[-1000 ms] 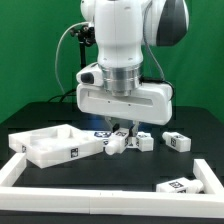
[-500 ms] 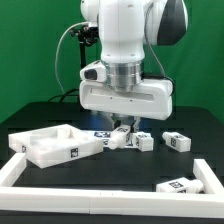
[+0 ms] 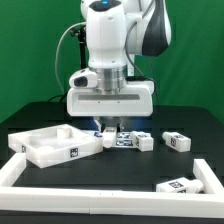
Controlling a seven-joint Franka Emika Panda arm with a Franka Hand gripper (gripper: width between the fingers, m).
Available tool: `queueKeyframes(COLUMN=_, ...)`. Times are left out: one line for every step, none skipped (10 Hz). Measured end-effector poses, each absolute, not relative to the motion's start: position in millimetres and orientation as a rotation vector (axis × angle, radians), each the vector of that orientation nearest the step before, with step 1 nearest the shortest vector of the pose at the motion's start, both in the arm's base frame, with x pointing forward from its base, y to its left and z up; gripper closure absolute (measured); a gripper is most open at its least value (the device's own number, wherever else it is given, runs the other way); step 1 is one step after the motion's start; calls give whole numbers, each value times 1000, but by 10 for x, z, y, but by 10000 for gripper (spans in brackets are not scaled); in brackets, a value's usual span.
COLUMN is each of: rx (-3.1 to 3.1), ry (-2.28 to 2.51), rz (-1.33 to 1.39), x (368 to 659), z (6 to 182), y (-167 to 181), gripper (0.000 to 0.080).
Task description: Assemble one leg
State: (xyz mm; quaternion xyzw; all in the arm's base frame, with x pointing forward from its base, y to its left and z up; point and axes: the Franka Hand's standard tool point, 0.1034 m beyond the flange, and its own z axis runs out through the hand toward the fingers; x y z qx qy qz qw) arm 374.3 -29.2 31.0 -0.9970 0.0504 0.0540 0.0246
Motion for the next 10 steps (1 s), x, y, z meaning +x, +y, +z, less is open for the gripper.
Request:
queueKeyframes(rx=-3095, ry=132, rz=150, x=3719, z=234, y=-254, gripper=515)
queueKeyframes(rx=-3099, ry=92, rz=146, x=3713, z=193, y=-234, gripper=515)
queueKeyframes(rx=-3104, ry=69, rz=130, x=3727, z=169, y=-224, gripper=515)
queueKeyframes(rx=-3107, ry=61, rz=117, x=3742, z=167, y=-211, gripper=515)
queueKeyframes(rx=-3107, ry=56, rz=114, x=3748, z=167, y=-197, gripper=515)
queueKeyframes(rx=-3107, ry=56, rz=114, x=3749, z=167, y=-197, gripper=515)
queueKeyframes(rx=-3107, ry=56, rz=115, x=3747, z=166, y=-197, gripper=515)
queueKeyframes(rx=-3107, ry=56, rz=116, x=3745, z=163, y=-197, gripper=385)
queueKeyframes(rx=-3106, ry=56, rz=116, x=3757, z=176, y=-193, gripper=253)
queueKeyframes(rx=-3078, ry=97, rz=195, x=3774, z=284, y=-101, gripper=253)
